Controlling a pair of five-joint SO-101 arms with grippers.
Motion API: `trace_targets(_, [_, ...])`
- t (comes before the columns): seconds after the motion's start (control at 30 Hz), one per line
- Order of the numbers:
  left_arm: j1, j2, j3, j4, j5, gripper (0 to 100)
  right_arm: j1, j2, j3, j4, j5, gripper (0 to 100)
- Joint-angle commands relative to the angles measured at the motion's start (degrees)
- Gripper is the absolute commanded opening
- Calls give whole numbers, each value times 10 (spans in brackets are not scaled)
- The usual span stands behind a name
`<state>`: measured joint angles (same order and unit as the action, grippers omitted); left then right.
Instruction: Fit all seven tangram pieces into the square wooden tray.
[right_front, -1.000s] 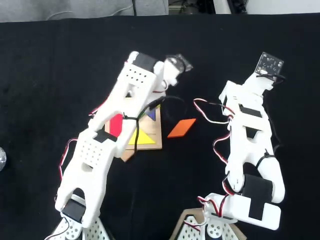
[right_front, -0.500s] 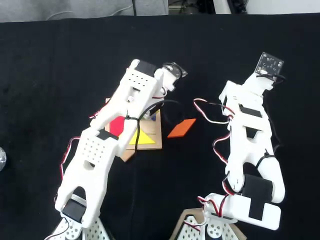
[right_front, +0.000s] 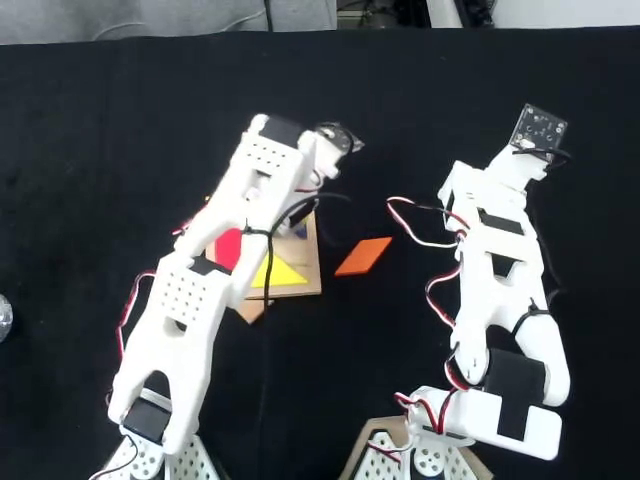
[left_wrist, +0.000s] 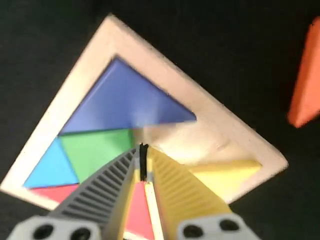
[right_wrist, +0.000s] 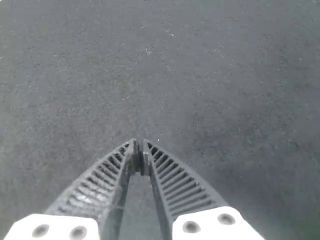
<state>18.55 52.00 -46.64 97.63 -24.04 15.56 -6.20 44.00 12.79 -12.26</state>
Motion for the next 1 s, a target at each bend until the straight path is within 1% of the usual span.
trace_targets(0.0, [-13,-38,-69,34,-4,29,-14,-1,-43,-12,13,11])
trace_targets(0.13, [-20,-159,-47,34,-4,29,-14,-1,-43,-13,12,11])
trace_targets(0.23, [-20,-288,8,34,-2,29,-14,-1,-43,-13,12,11])
trace_targets(0.47, [-26,-562,261,21,-2,30,-14,-1,-43,-13,12,11])
trace_targets(0.57, [-54,-659,365,-8,-2,30,-18,-1,-43,-13,12,11])
trace_targets(0.63, [-76,-711,458,-33,-2,30,-20,-1,-41,-13,12,11])
trace_targets(0.7, [-90,-760,578,-68,-2,30,-20,-1,-40,-13,12,11])
trace_targets(0.77, [-88,-802,711,-127,-2,30,-20,-1,-40,-12,12,11])
trace_targets(0.87, [-69,-880,904,-255,-9,30,-21,-1,-40,-12,12,11])
trace_targets(0.97, [-54,-965,1051,-384,-39,30,-21,-1,-40,-10,12,11])
